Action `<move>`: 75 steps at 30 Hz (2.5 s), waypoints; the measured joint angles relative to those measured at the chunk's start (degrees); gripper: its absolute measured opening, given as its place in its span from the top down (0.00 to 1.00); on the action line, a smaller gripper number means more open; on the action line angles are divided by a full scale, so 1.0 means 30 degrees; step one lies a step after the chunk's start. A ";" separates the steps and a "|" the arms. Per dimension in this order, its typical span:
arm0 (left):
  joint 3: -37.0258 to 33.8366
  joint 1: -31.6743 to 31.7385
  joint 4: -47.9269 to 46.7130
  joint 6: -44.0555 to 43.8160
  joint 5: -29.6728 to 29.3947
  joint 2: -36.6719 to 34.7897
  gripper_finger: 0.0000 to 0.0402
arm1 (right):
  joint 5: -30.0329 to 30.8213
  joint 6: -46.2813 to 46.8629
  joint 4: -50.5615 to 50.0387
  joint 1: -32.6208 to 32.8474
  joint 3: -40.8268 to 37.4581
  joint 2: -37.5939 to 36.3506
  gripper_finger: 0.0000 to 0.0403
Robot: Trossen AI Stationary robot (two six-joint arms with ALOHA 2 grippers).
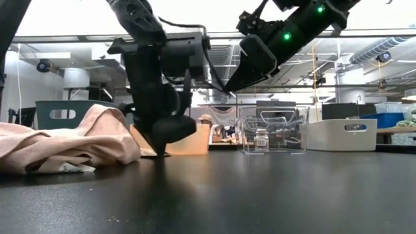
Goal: Sort spices by type
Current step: Put the orange seasoning pack into the blue bin
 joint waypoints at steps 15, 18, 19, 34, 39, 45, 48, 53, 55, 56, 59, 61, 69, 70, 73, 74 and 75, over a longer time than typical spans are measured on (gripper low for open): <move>0.2791 -0.0996 -0.1825 0.2153 0.0972 0.0022 1.00 | -0.0007 0.0087 -0.0406 0.0003 0.0007 0.0000 0.39; 0.2782 -0.0986 -0.2017 0.2064 0.0649 0.0022 1.00 | -0.0007 0.0080 -0.0472 0.0000 0.0007 -0.0002 0.40; 0.2702 -0.0991 -0.1962 0.2029 0.0490 0.0004 1.00 | -0.0007 0.0080 -0.0466 0.0000 0.0007 0.0000 0.40; 0.1826 -0.1010 -0.0839 0.2184 0.1049 0.0874 1.00 | -0.0015 -0.0997 -0.0761 0.0007 -0.0015 0.0000 0.40; 0.2432 -0.1361 -0.0391 0.2333 0.2395 0.0922 1.00 | -0.0096 -0.0925 -0.1414 0.0029 -0.0014 -0.0022 0.40; 0.3685 -0.2154 -0.0419 0.3143 0.3464 0.1097 1.00 | -0.0853 -0.0590 -0.2980 0.0176 0.0036 -0.0139 0.42; 0.4493 -0.2366 -0.0971 0.3483 0.3507 0.1140 1.00 | -0.1721 -0.0539 -0.3823 0.0312 0.0058 -0.0464 0.42; 0.5559 -0.2764 -0.3225 0.3640 0.2759 0.1090 1.00 | -0.1863 0.0008 -0.5123 0.0774 0.0051 -0.1998 0.40; 0.5834 -0.3568 -0.4127 0.4007 0.1098 0.0924 1.00 | -0.1993 0.0682 -0.5663 0.1055 0.0058 -0.2971 0.40; 0.5920 -0.4061 -0.4473 0.4226 0.0182 0.0785 1.00 | -0.2136 0.1091 -0.5859 0.1214 0.0077 -0.3482 0.39; 0.5934 -0.5311 -0.4831 0.4933 -0.1288 0.0470 1.00 | -0.2396 0.1581 -0.5842 0.1824 -0.0130 -0.4833 0.39; 0.5744 -0.5917 -0.4633 0.4646 -0.1512 0.0401 1.00 | -0.2191 0.1206 -0.6162 0.2280 -0.0370 -0.5449 0.40; 0.4883 -0.6741 -0.2044 0.3339 -0.1943 0.0656 0.93 | -0.2364 0.1289 -0.5558 0.3048 -0.0926 -0.5781 0.39; 0.4881 -0.6816 -0.1777 0.3564 -0.1936 0.0608 0.90 | -0.2338 0.1361 -0.5721 0.3007 -0.0985 -0.5670 0.38; 0.4630 -0.6974 -0.1238 0.4350 -0.1804 0.0605 0.79 | -0.2360 0.1306 -0.5604 0.3029 -0.1003 -0.5384 0.37; 0.4439 -0.7003 -0.0812 0.4727 -0.1794 0.0605 0.75 | -0.2405 0.1230 -0.5562 0.3056 -0.0991 -0.5366 0.37; 0.4181 -0.7045 -0.0239 0.5128 -0.1834 0.0605 0.71 | -0.2455 0.1168 -0.5521 0.3067 -0.0991 -0.5252 0.37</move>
